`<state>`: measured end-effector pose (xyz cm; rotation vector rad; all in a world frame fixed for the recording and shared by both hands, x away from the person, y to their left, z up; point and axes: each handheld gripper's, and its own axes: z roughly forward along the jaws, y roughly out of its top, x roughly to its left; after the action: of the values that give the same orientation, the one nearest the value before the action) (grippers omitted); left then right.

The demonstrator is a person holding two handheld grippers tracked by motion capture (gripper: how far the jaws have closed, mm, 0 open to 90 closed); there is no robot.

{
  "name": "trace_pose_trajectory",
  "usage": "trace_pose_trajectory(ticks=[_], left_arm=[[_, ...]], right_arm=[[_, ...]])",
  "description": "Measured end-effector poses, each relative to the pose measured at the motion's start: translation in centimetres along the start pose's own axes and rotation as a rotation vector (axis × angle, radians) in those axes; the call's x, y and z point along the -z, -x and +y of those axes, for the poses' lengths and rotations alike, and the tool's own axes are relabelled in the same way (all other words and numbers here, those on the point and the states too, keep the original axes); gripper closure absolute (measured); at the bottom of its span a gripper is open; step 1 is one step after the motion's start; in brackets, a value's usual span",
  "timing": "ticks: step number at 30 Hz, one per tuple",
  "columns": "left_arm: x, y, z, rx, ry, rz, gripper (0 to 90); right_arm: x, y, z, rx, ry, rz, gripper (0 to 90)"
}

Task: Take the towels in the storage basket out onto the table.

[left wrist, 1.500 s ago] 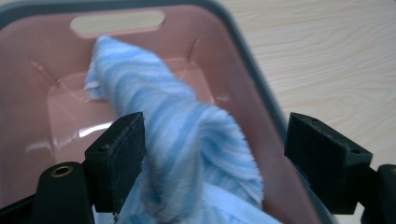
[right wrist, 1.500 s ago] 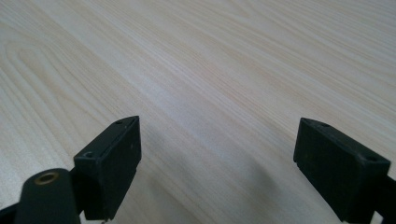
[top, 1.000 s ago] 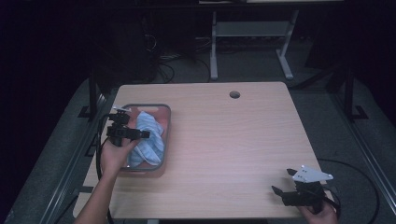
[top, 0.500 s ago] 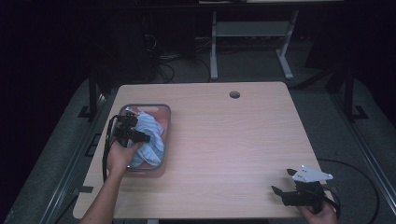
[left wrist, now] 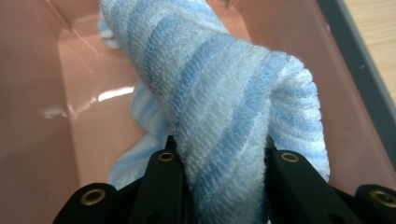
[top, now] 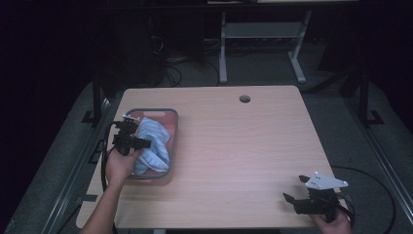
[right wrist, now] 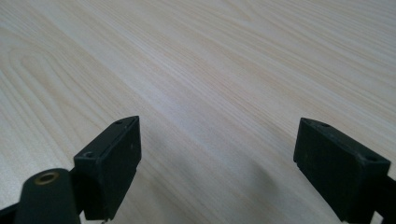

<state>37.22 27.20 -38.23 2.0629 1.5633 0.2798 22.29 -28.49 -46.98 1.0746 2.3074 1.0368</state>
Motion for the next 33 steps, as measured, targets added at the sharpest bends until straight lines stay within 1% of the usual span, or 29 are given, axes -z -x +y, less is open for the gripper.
trace_pose_trajectory(ticks=[2, 3, 7, 10, 11, 14, 17, 19, 22, 23, 26, 29, 33], left_arm=[[0.4, -0.2, 0.0, 0.008, 0.017, -0.005, 72.9], [0.8, -0.2, 0.0, 0.012, 0.028, -0.014, 72.9], [1.6, -0.3, -0.1, 0.0, 0.051, -0.024, 72.9], [2.3, -0.3, -0.2, -0.017, 0.067, -0.032, 72.9], [2.5, -0.3, -0.2, -0.014, 0.072, -0.035, 72.9], [3.1, -0.3, -0.2, -0.011, 0.089, -0.049, 72.8], [3.7, -0.5, -0.1, 0.012, 0.111, -0.076, 72.8], [4.2, -0.5, 0.0, 0.017, 0.127, -0.085, 72.8], [4.6, -0.4, 0.2, 0.01, 0.138, -0.087, 72.8], [4.9, -0.4, 0.3, 0.008, 0.148, -0.096, 72.8], [5.4, -0.3, 0.5, 0.007, 0.161, -0.107, 72.7], [6.0, -0.3, 0.7, -0.001, 0.172, -0.107, 72.7], [6.8, -0.2, 0.9, -0.004, 0.194, -0.13, 72.7]], right_arm=[[0.0, 0.1, 0.0, -0.007, -0.001, 0.0, 14.4], [0.0, 0.1, 0.1, -0.01, 0.001, 0.0, 14.4], [0.0, 0.1, 0.1, -0.008, 0.008, -0.008, 14.4], [0.0, 0.2, 0.1, -0.01, 0.01, -0.01, 14.4], [0.0, 0.2, 0.1, -0.018, 0.007, -0.009, 14.4], [0.0, 0.3, 0.1, -0.015, 0.005, -0.012, 14.4], [-0.1, 0.5, 0.0, -0.017, 0.006, -0.012, 14.5], [0.0, 0.5, 0.1, -0.018, 0.009, -0.01, 14.4], [0.0, 0.5, 0.1, -0.02, 0.01, -0.01, 14.4], [0.0, 0.5, 0.1, -0.02, 0.01, -0.01, 14.4], [0.0, 0.5, 0.2, -0.018, 0.009, -0.011, 14.4], [0.0, 0.5, 0.2, -0.014, 0.01, -0.014, 14.4], [0.2, 0.5, 0.3, -0.008, 0.016, -0.022, 14.4]])
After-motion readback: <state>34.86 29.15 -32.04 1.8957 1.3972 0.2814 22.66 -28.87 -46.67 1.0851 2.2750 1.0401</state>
